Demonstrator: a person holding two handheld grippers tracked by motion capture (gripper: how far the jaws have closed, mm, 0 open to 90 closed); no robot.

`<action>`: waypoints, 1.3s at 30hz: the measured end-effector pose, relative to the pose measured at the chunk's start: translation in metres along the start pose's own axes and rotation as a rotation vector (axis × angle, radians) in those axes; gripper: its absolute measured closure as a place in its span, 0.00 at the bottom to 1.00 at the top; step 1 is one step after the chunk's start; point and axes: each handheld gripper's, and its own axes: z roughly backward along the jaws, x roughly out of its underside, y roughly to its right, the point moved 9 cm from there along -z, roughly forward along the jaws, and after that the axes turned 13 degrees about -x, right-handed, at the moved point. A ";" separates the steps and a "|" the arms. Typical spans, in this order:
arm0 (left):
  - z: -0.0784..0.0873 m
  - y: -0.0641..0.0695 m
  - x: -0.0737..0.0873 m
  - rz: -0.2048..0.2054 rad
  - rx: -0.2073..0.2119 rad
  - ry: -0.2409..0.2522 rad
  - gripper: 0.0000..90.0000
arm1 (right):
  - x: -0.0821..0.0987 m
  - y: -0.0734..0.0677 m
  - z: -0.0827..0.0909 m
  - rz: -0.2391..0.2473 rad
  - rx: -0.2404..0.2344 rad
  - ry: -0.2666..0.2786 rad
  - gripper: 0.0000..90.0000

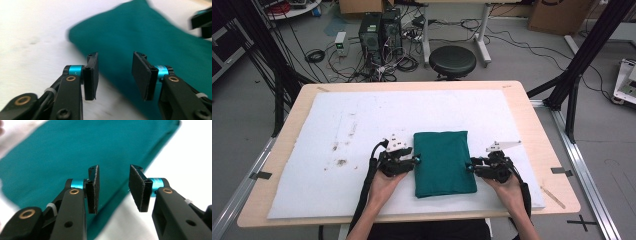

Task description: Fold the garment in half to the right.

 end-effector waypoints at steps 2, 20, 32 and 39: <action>0.007 0.010 0.009 -0.036 0.013 0.001 0.62 | 0.007 -0.012 0.000 0.029 -0.014 -0.005 0.68; 0.029 -0.019 0.011 -0.033 -0.027 0.036 0.43 | 0.010 -0.003 0.022 0.014 0.077 0.125 0.28; 0.067 -0.118 0.015 0.084 -0.228 0.100 0.35 | -0.003 0.020 0.051 -0.014 0.175 0.287 0.24; 0.089 -0.165 0.027 0.141 -0.298 0.114 0.35 | -0.002 0.023 0.049 -0.014 0.196 0.277 0.24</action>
